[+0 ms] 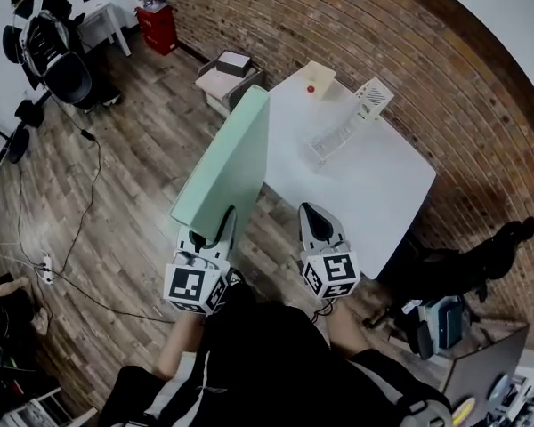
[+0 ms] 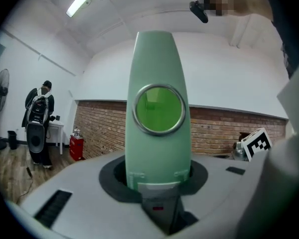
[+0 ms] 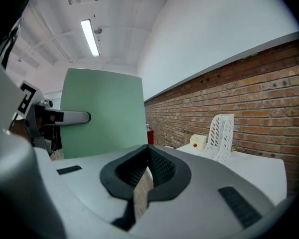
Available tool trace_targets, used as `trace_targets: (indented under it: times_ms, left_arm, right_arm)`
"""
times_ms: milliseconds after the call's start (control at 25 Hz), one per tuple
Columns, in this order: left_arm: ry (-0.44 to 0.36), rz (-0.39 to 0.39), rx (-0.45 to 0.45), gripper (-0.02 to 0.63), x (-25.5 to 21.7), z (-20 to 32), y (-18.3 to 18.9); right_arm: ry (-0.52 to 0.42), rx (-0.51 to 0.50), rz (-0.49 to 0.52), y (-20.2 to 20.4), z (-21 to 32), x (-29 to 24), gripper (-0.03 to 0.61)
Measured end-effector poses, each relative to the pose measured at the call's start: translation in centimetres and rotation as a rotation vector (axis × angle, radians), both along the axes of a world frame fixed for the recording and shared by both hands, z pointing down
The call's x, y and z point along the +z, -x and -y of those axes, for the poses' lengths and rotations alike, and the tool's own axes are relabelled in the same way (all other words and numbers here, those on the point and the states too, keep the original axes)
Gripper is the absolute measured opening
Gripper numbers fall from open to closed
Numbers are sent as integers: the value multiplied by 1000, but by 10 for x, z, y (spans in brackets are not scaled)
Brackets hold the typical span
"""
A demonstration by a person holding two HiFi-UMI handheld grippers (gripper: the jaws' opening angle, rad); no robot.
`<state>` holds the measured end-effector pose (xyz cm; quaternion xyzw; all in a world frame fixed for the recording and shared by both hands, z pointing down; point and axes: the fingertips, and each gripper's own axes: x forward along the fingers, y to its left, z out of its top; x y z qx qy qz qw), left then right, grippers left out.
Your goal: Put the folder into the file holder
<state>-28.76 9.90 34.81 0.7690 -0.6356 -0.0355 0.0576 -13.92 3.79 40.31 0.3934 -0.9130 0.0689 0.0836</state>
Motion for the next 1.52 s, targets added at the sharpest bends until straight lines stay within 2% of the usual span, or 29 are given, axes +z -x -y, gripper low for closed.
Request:
trace_targets:
  times_ms: [240, 400, 560, 880, 1080, 1520]
  left_arm:
    - [-8, -9, 120, 130, 1, 42, 9]
    - [-19, -22, 196, 130, -1, 73, -14]
    - [-42, -35, 235, 130, -14, 94, -37]
    - [-117, -28, 222, 130, -39, 141, -80]
    - [-169, -18, 245, 130, -48, 169, -106]
    - [-228, 60, 234, 130, -50, 213, -163]
  right_arm:
    - [5, 108, -18, 1, 20, 3, 9]
    - [8, 198, -45, -33, 37, 5, 9]
    - [2, 241, -53, -63, 60, 3, 9]
    - [-18, 208, -38, -104, 115, -2, 9]
    - [-28, 180, -32, -128, 142, -4, 9]
    - [-8, 151, 9, -192, 181, 14, 9]
